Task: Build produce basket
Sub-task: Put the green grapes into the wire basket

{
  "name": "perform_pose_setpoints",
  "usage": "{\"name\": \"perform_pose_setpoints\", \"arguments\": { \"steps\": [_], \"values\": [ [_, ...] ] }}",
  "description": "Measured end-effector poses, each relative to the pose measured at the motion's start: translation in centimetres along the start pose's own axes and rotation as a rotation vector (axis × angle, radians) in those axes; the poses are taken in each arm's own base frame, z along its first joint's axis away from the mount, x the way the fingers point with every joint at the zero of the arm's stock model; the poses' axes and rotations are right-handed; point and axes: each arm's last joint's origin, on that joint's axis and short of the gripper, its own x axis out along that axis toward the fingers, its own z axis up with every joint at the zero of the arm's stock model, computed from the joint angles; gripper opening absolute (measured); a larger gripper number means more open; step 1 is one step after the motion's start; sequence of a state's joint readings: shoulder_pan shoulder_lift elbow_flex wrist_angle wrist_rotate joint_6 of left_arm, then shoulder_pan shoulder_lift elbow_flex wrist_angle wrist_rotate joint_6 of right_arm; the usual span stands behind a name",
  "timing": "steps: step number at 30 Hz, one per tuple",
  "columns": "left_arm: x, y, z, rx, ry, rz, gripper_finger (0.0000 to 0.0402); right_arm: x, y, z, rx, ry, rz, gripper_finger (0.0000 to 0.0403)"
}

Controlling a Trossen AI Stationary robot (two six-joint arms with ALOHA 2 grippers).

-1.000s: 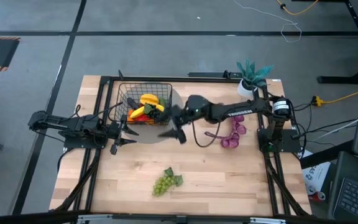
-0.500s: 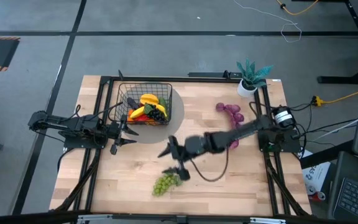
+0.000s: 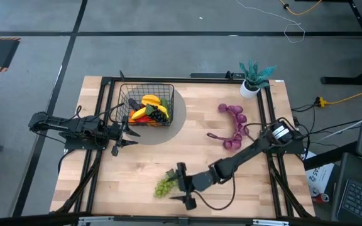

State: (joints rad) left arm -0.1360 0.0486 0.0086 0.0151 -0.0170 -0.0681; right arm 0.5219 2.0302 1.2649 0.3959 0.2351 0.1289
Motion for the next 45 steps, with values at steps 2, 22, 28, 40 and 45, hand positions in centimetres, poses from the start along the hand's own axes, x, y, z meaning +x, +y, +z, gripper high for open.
{"name": "perform_pose_setpoints", "arguments": {
  "steps": [2, 22, 28, 40, 45],
  "values": [
    [0.0, 0.0, 0.0, 0.000, 0.000, 0.000, 0.0147, 0.8, 0.7, -0.2, -0.005, -0.009, 0.009, 0.0321],
    [0.0, 0.0, 0.0, 0.000, -0.001, 0.015, 0.0147, 6.3, 0.2, 2.1, -0.138, 0.514, -0.096, 0.0321],
    [0.0, 0.1, 0.0, 0.000, -0.001, 0.018, 0.0147, 6.2, -0.7, 0.6, -0.106, 0.606, -0.075, 0.0321],
    [0.0, 0.1, 0.0, 0.000, -0.001, 0.018, 0.0147, 7.3, -1.6, -0.6, -0.118, 0.622, -0.064, 0.0321],
    [0.0, 0.1, 0.0, 0.000, -0.001, 0.018, 0.0147, 7.9, -1.8, -1.8, -0.132, 0.638, -0.097, 0.0321]
  ]
}}
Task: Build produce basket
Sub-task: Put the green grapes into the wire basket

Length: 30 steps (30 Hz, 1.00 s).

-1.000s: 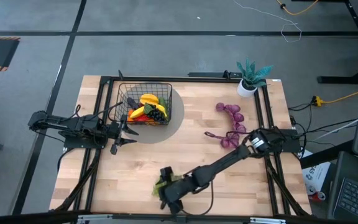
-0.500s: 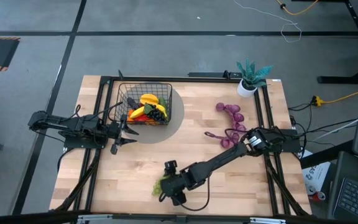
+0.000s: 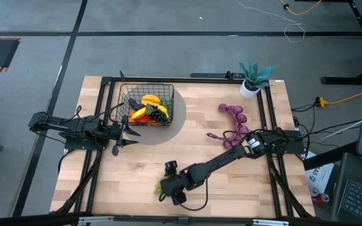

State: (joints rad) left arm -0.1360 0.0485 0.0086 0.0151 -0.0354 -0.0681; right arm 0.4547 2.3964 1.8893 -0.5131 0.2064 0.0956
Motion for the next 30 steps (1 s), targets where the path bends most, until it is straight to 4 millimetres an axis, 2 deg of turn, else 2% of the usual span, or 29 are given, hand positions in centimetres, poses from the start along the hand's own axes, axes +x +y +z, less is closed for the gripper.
{"name": "perform_pose_setpoints", "arguments": {
  "steps": [6, 9, 16, 22, 26, 30],
  "values": [
    [0.0, 0.0, 0.0, 0.000, 0.000, 0.000, 0.0147, 0.1, 0.0, 0.0, 0.003, -0.002, -0.009, 0.0320],
    [0.0, 0.0, 0.0, 0.000, 0.000, 0.000, 0.0147, 0.1, 0.0, -0.1, 0.008, -0.001, -0.008, 0.0303],
    [0.0, 0.0, 0.0, 0.000, 0.000, 0.000, 0.0147, 0.2, -0.1, -0.1, 0.060, 0.001, -0.032, 0.0221],
    [0.0, 0.0, 0.0, 0.000, 0.000, 0.000, 0.0147, 0.1, -0.4, 0.0, 0.052, -0.009, -0.133, 0.0147],
    [0.0, 0.0, 0.0, 0.000, 0.000, 0.001, 0.0147, -0.8, -1.3, 0.5, -0.030, 0.013, -0.311, 0.0108],
    [0.0, 0.0, 0.0, 0.000, 0.000, 0.001, 0.0147, -4.4, -2.3, 2.8, -0.060, 0.000, -0.498, 0.0087]
  ]
}}
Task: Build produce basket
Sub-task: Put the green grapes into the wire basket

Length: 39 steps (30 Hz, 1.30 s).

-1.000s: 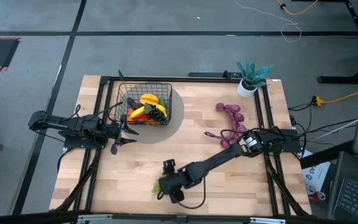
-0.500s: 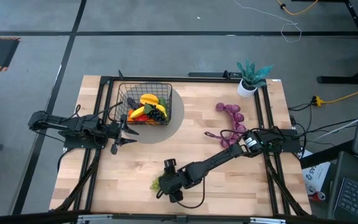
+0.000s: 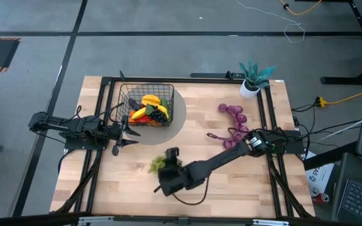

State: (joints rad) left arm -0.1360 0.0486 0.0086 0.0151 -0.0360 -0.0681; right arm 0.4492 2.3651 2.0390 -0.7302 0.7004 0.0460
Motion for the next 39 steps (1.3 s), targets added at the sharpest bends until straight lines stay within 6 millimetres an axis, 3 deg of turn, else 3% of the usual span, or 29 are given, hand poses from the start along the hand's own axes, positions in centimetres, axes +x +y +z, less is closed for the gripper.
{"name": "perform_pose_setpoints", "arguments": {
  "steps": [9, 16, 22, 26, 33, 39],
  "values": [
    [0.0, 0.0, 0.0, 0.000, 0.000, 0.000, 0.0147, -4.7, -5.9, 2.8, 0.010, 0.059, -0.205, 0.0086],
    [0.0, 0.0, 0.0, 0.000, -0.001, 0.001, 0.0147, -4.7, -10.5, 3.3, 0.032, 0.065, -0.284, 0.0085],
    [0.0, 0.0, 0.0, 0.000, -0.001, 0.001, 0.0147, -2.6, -15.6, 3.5, 0.050, 0.070, -0.353, 0.0085],
    [0.0, 0.0, 0.0, 0.000, -0.001, 0.001, 0.0147, -0.5, -20.0, 3.6, 0.125, 0.036, -0.347, 0.0085],
    [0.0, 0.0, 0.0, 0.000, -0.001, 0.001, 0.0147, 3.6, -27.0, 2.6, 0.312, -0.156, -0.002, 0.0085],
    [0.0, 0.0, 0.0, 0.000, -0.001, 0.000, 0.0147, 5.6, -31.9, 0.3, 0.434, -0.181, 0.084, 0.0085]
  ]
}}
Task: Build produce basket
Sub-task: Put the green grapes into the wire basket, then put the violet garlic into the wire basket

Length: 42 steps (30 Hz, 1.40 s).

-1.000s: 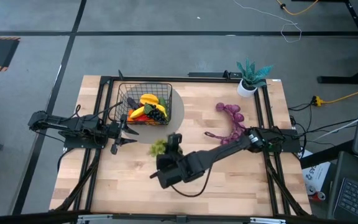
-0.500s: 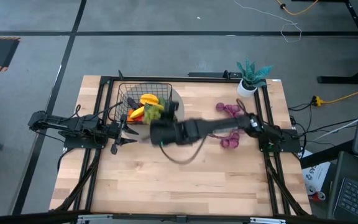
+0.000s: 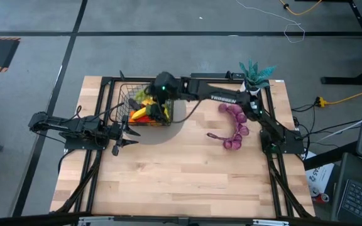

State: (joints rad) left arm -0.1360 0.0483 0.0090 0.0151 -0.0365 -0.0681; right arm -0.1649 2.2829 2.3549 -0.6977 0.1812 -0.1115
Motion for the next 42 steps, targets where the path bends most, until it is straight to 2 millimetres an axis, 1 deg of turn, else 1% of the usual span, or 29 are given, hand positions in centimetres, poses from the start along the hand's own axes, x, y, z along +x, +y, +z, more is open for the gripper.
{"name": "perform_pose_setpoints", "arguments": {
  "steps": [3, 6, 10, 13, 22, 24, 26, 32, 35, 38, 42],
  "values": [
    [0.0, 0.0, 0.0, 0.000, 0.000, 0.000, 0.0147, 0.6, -1.9, -0.6, 0.000, 0.015, 0.015, 0.0085],
    [0.0, 0.0, 0.0, 0.000, 0.000, 0.000, 0.0147, 1.0, -3.5, -1.1, -0.007, 0.020, 0.066, 0.0085],
    [0.0, 0.0, 0.0, 0.000, 0.000, 0.000, 0.0147, 1.5, -4.8, -1.5, 0.017, 0.017, 0.150, 0.0085],
    [0.0, 0.0, 0.0, 0.000, 0.000, 0.000, 0.0147, 1.5, -5.0, -1.6, 0.021, 0.012, 0.185, 0.0085],
    [0.0, 0.0, 0.0, 0.000, 0.000, 0.000, 0.0147, 1.5, -4.8, -1.0, 0.015, -0.048, 0.183, 0.0087],
    [0.0, 0.0, 0.0, 0.000, 0.000, 0.000, 0.0147, 1.5, -4.6, -0.9, 0.013, -0.049, 0.184, 0.0098],
    [0.0, 0.0, 0.0, 0.000, 0.000, 0.000, 0.0147, 1.5, -4.4, -0.7, 0.011, -0.064, 0.187, 0.0118],
    [0.0, 0.0, 0.0, 0.000, 0.000, 0.000, 0.0147, 1.4, -4.1, -0.2, 0.009, -0.118, 0.185, 0.0200],
    [0.0, 0.0, 0.0, 0.000, 0.000, 0.000, 0.0147, 1.4, -4.2, 0.0, 0.041, -0.133, 0.182, 0.0233],
    [0.0, 0.0, 0.0, 0.000, 0.000, 0.000, 0.0147, 1.4, -4.2, 0.1, 0.056, -0.142, 0.181, 0.0252],
    [0.0, 0.0, 0.0, 0.000, 0.000, 0.000, 0.0147, 1.1, -4.2, 0.3, 0.056, -0.141, 0.182, 0.0260]
  ]
}}
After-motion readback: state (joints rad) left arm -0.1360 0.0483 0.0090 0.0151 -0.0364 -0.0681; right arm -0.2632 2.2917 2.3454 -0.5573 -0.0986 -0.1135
